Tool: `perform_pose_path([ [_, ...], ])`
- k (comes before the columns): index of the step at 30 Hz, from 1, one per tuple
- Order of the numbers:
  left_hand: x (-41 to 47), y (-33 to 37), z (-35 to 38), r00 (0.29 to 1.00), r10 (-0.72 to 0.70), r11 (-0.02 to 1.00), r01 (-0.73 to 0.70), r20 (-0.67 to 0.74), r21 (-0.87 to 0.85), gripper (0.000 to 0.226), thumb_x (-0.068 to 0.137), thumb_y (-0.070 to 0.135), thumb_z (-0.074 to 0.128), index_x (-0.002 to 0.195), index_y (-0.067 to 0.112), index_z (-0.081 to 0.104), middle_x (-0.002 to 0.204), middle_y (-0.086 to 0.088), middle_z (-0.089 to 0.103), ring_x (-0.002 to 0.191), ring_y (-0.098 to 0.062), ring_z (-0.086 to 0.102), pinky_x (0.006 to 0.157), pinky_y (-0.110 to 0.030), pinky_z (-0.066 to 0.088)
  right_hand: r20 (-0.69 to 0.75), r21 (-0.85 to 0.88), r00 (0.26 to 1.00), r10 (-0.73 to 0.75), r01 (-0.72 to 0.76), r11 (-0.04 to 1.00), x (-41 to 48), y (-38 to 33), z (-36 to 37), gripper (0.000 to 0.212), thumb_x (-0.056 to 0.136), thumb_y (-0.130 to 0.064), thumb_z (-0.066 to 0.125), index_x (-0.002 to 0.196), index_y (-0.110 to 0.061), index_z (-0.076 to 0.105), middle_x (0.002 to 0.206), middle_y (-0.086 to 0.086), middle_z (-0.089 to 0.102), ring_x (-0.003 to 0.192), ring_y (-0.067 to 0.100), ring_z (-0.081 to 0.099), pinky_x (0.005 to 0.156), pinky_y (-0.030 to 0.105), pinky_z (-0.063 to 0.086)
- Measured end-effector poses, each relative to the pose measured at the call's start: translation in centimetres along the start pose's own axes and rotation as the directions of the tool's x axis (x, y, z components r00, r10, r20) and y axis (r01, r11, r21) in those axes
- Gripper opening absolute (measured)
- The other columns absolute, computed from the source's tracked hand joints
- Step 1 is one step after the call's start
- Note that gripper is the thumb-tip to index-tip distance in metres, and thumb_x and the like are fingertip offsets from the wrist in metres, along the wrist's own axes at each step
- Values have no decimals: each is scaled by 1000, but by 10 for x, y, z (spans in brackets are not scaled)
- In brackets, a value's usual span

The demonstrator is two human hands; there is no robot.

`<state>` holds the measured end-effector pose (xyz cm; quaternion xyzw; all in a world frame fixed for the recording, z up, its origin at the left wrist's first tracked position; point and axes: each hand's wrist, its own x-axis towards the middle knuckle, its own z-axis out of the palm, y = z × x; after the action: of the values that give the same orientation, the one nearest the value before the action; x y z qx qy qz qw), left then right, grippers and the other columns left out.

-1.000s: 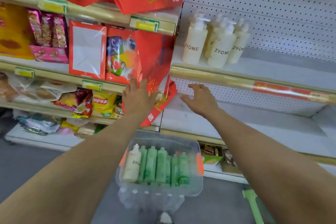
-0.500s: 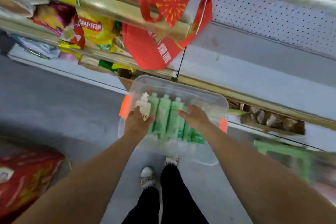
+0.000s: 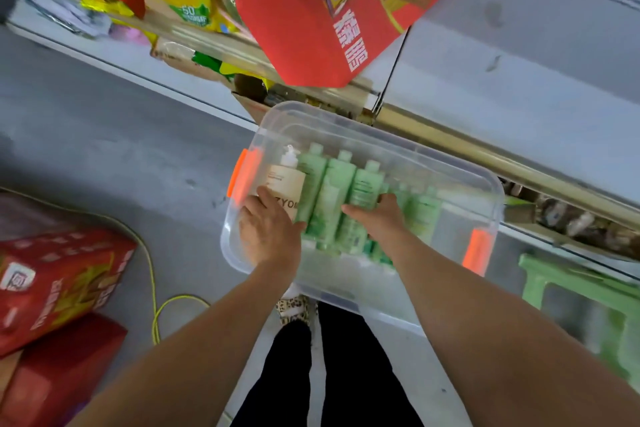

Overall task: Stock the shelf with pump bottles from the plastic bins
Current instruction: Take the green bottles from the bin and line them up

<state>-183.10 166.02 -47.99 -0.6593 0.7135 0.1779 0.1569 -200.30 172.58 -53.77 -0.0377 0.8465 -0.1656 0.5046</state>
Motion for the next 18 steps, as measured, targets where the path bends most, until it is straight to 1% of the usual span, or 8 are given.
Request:
perform_pose_path([
  [2,-1,-1,0,1000,-9,999,10,20,-30,87,67,55,81,126,6,39,120,-15,44,103,-32,53,88,-40,46,-2,51,1000,1,-1,999,3,2,0,90,61,-43,91,133,-13,46,127,7,61,111,28,63,91,45,56],
  [5,0,2,0,988,-104,962,129,114,-242,81,68,51,82,123,12,39,117,-14,45,90,-33,54,77,-42,46,88,192,996,21,-37,981,3,14,-10,55,67,-24,90,110,-17,56,109,3,67,91,19,68,74,39,61],
  [7,3,1,0,976,-138,903,193,168,-383,77,71,41,80,129,15,35,109,-12,50,88,-34,53,70,-39,41,61,248,998,32,-46,968,1,22,-22,38,75,-9,83,104,-15,60,110,10,68,88,19,68,75,38,62],
  [8,6,0,0,973,-130,889,199,189,-412,76,72,38,79,130,15,35,105,-11,53,92,-36,56,69,-38,39,15,200,1000,26,-28,979,2,23,-27,35,77,-10,81,106,-13,62,112,12,68,91,23,68,81,42,61],
  [10,12,-6,-1,970,-93,881,185,223,-436,76,73,37,81,130,14,37,108,-12,60,102,-38,59,72,-39,42,12,68,1000,-21,20,998,2,17,-30,51,76,-29,84,117,-12,59,119,10,64,103,26,64,92,46,56],
  [12,17,-14,-2,966,-63,865,179,251,-470,82,70,38,84,134,15,38,117,-11,62,108,-36,59,81,-41,47,88,57,996,-22,17,998,0,4,-20,84,70,-47,85,136,-11,47,133,7,55,113,28,59,96,47,53],
  [14,18,-21,-1,965,-44,846,173,257,-505,88,69,37,86,139,18,37,121,-8,61,111,-34,58,86,-41,47,67,27,998,-6,4,1000,-1,-5,-5,106,67,-52,85,148,-10,32,147,10,43,124,31,53,101,46,50],
  [18,21,-26,7,975,-20,845,134,221,-518,89,68,37,86,140,21,36,116,-5,61,107,-33,58,83,-39,47,-76,-13,996,-47,46,999,8,1,7,102,60,-53,89,138,-10,40,136,10,55,121,31,57,97,39,52],
])
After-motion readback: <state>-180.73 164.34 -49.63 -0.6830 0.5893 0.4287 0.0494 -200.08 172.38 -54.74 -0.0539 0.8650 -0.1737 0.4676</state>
